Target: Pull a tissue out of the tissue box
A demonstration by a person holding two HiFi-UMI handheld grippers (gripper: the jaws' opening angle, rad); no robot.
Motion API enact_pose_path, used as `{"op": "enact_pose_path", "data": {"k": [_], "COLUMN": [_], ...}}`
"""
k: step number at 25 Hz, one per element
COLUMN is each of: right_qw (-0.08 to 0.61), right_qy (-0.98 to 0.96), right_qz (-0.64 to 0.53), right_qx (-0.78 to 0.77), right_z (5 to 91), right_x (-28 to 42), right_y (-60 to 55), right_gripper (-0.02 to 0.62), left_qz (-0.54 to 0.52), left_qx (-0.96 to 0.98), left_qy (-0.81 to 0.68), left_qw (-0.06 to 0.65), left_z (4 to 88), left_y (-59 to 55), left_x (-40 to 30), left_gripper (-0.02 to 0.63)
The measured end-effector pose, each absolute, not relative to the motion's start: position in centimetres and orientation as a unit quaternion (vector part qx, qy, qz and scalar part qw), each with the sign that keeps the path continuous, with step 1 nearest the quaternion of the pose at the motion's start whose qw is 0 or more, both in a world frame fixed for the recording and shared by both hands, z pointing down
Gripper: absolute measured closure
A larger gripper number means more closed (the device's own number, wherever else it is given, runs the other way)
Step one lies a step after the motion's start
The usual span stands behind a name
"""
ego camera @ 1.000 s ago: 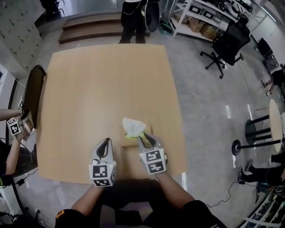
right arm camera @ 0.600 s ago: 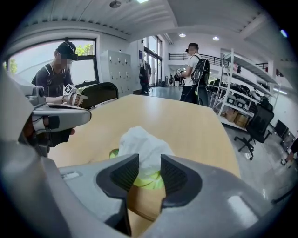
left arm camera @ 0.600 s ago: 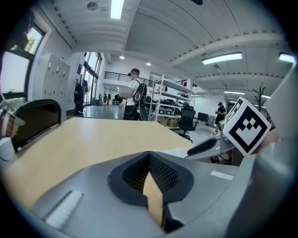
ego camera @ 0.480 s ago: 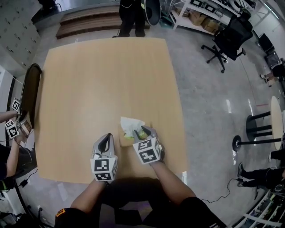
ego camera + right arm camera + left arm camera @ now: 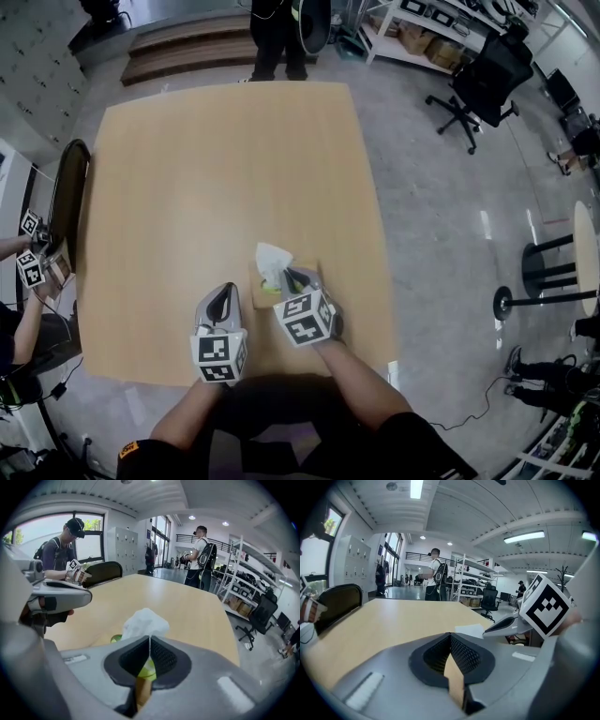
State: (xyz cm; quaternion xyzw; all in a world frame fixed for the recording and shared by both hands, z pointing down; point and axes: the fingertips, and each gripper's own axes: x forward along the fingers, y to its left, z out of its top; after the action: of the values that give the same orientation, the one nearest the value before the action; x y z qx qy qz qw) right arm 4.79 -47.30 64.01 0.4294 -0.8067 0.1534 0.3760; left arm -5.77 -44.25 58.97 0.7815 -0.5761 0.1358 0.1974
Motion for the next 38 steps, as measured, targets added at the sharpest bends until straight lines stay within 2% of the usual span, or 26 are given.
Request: {"op": "enact_pose_path", "data": {"k": [12,22,38], "right_qw": [0.259,0.204,0.195], "right_qy": [-0.834,-0.845,-0.828], "right_qz": [0.143,0.131,0.117], "right_qx": [0.466,0.476,0.512], "right_z": [57.0,54.3,53.8], "right_x": [6.3,6.3,3.2], "right_y": [-46.2,-42.0,-29.9], "right_gripper": [0.597,0.598,0.597], "left_qz": [0.119,0.110,0.071], "left_qx": [0.769,0.777,0.798], "left_qy": [-0.599,-0.593,-0.575], "left_qw": [0.189,0.181,0.166], "left_z": [57.8,57.3,54.6], "left_y": [-42.1,-39.7,-30.0], "left_x": [-6.0,-5.8,-9.4], "left_gripper": [0.588,0.588,0.588]}}
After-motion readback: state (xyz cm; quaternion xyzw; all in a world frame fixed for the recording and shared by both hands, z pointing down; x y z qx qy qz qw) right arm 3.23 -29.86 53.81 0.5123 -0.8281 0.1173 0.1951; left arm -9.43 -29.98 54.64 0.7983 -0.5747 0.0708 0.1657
